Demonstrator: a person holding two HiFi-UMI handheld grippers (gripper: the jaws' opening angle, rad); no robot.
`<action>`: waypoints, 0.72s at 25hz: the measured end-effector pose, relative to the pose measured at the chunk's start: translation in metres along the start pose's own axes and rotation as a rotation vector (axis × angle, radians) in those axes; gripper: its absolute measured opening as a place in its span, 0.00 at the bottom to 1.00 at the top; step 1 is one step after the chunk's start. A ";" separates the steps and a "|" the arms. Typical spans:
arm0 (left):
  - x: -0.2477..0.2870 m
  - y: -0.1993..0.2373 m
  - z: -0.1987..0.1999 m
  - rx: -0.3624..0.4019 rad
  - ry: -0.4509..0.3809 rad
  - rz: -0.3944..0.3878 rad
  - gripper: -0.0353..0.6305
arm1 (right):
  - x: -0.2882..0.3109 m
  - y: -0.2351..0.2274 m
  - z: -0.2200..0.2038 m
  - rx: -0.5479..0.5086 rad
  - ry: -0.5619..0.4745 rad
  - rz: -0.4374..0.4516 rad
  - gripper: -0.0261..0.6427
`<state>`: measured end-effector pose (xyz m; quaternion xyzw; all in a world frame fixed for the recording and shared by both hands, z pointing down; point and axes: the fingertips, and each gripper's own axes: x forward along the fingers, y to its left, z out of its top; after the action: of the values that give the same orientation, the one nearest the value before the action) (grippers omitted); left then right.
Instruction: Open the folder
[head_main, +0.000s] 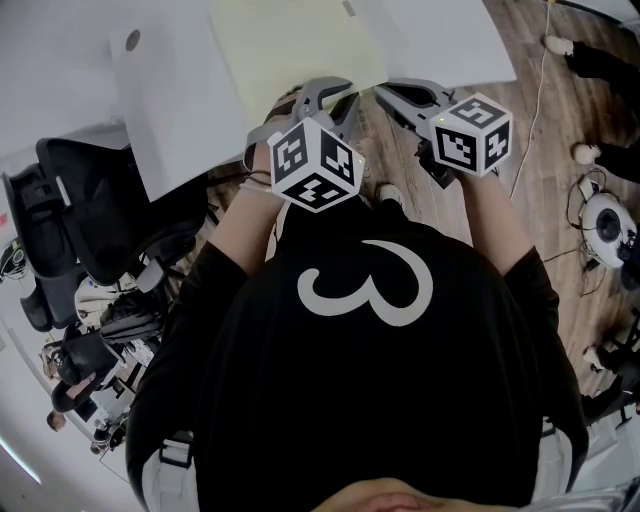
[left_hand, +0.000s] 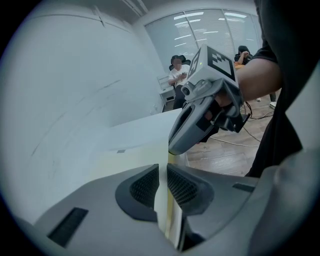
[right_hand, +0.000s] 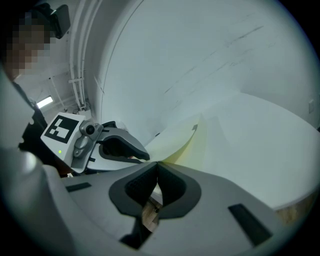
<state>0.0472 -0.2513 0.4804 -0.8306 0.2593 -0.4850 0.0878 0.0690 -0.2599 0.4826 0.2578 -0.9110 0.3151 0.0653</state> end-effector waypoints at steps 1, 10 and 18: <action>0.000 0.001 0.001 -0.009 -0.003 -0.003 0.14 | 0.000 0.000 0.001 -0.005 0.000 -0.002 0.07; -0.002 0.004 0.004 -0.043 -0.017 -0.018 0.13 | 0.004 -0.008 0.006 -0.041 0.009 -0.034 0.07; -0.004 0.005 0.003 -0.029 -0.017 -0.022 0.13 | 0.009 -0.016 0.006 -0.079 0.025 -0.092 0.07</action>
<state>0.0464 -0.2534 0.4740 -0.8386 0.2563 -0.4752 0.0725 0.0692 -0.2782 0.4885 0.2928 -0.9090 0.2787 0.1013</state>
